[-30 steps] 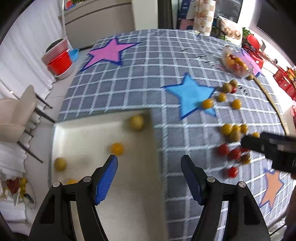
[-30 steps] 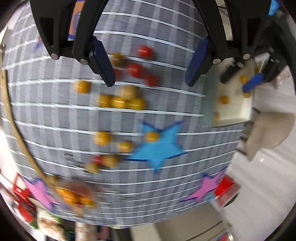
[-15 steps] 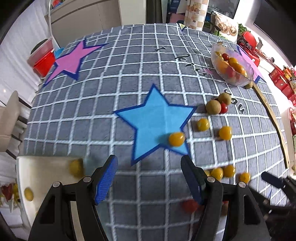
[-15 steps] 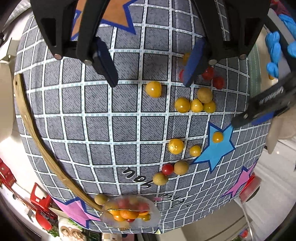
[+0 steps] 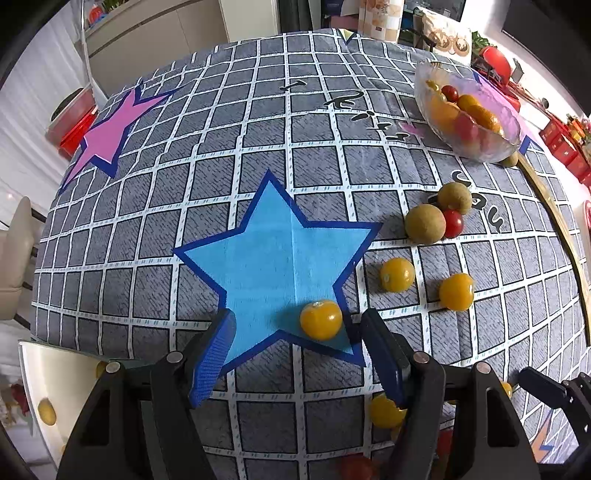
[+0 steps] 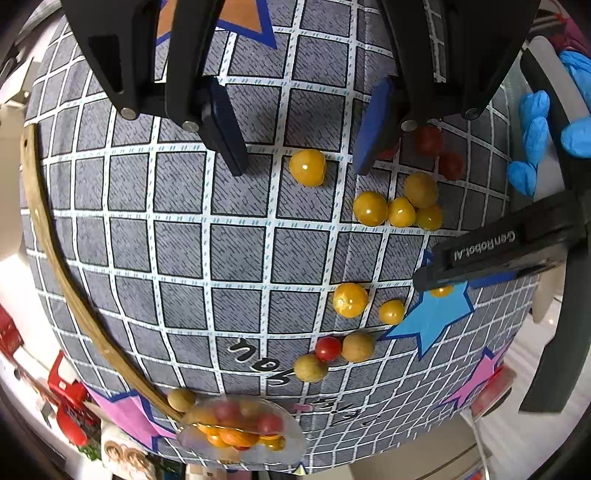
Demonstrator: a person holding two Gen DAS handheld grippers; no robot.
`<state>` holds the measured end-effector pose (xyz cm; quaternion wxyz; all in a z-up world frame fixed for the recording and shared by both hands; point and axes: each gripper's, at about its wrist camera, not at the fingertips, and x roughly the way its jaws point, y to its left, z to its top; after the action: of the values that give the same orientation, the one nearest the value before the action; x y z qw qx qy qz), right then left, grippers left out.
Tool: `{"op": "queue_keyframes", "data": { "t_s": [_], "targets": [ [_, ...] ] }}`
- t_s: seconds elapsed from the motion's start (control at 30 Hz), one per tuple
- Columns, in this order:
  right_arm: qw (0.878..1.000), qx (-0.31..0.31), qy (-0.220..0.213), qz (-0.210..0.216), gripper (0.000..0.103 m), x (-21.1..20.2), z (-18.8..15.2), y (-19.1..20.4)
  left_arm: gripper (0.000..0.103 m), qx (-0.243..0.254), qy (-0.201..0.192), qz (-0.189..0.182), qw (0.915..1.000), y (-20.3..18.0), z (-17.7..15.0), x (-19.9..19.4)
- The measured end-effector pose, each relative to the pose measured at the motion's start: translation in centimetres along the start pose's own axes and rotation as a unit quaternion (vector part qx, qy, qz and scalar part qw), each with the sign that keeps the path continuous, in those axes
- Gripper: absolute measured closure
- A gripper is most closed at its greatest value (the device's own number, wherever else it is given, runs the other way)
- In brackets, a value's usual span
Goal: Organize fruits
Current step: 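Grasp a yellow cherry tomato with the left tool while the right tool grasps another, then carry both held yellow tomatoes over the white tray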
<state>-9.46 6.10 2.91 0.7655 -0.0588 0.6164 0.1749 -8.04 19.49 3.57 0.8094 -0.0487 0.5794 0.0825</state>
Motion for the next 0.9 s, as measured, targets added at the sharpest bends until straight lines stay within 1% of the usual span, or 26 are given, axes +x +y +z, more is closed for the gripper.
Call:
{"op": "queue_keyframes", "data": {
  "t_s": [0.03, 0.07, 0.13, 0.17, 0.2, 0.23, 0.27, 0.3, 0.37, 0.43, 0.5, 0.6, 0.8, 0.9],
  "targets": [
    [1.000, -0.006, -0.001, -0.005, 0.040, 0.1, 0.0, 0.3, 0.033, 0.001, 0.000, 0.002, 1.0000, 0.0, 0.1, 0.1],
    [1.000, -0.010, -0.001, -0.010, 0.043, 0.1, 0.0, 0.6, 0.036, 0.002, -0.001, 0.001, 1.0000, 0.0, 0.1, 0.0],
    [1.000, -0.020, -0.003, -0.016, 0.050, 0.2, 0.0, 1.1, 0.049, 0.003, -0.002, -0.006, 1.0000, -0.2, 0.2, 0.0],
    [1.000, -0.024, -0.003, -0.020, 0.056, 0.2, 0.0, 1.3, 0.051, 0.004, -0.002, -0.007, 1.0000, -0.6, 0.2, -0.2],
    [0.999, -0.031, -0.003, -0.025, 0.060, 0.3, 0.1, 1.7, 0.058, 0.008, -0.003, -0.008, 0.9999, -0.8, 0.1, -0.2],
    [0.999, -0.036, -0.003, -0.030, 0.062, 0.3, 0.1, 1.9, 0.069, 0.010, -0.004, -0.012, 0.9999, -1.1, 0.1, -0.4],
    [0.999, -0.039, -0.004, -0.033, 0.068, 0.3, 0.2, 2.0, 0.073, 0.013, -0.003, -0.018, 0.9998, -1.3, 0.0, -0.4],
    [0.999, -0.040, -0.004, -0.034, 0.075, 0.3, 0.3, 1.9, 0.081, 0.015, -0.003, -0.020, 0.9997, -1.5, 0.0, -0.5],
    [0.999, -0.037, -0.003, -0.028, 0.081, 0.2, 0.4, 1.6, 0.081, 0.018, -0.002, -0.023, 0.9996, -1.6, -0.2, -0.6],
    [1.000, -0.025, 0.000, -0.009, 0.082, 0.1, 0.5, 0.9, 0.081, 0.009, 0.002, -0.038, 0.9993, -1.3, -0.4, -0.8],
    [1.000, -0.004, 0.001, 0.021, 0.082, -0.2, 0.2, -0.1, 0.081, -0.002, 0.000, -0.052, 0.9986, -0.7, -0.7, -1.4],
    [0.999, 0.017, 0.000, 0.049, 0.082, -0.8, 0.0, -1.1, 0.081, -0.007, -0.004, -0.062, 0.9981, 0.2, -1.4, -2.4],
    [0.997, 0.030, 0.006, 0.068, 0.081, -1.9, -1.1, -1.7, 0.081, -0.013, -0.010, -0.064, 0.9978, 1.4, -3.1, -4.6],
    [0.997, 0.034, 0.006, 0.068, 0.081, -2.5, -1.8, -2.1, 0.081, -0.018, -0.011, -0.064, 0.9977, 2.1, -4.1, -5.5]
  ]
}}
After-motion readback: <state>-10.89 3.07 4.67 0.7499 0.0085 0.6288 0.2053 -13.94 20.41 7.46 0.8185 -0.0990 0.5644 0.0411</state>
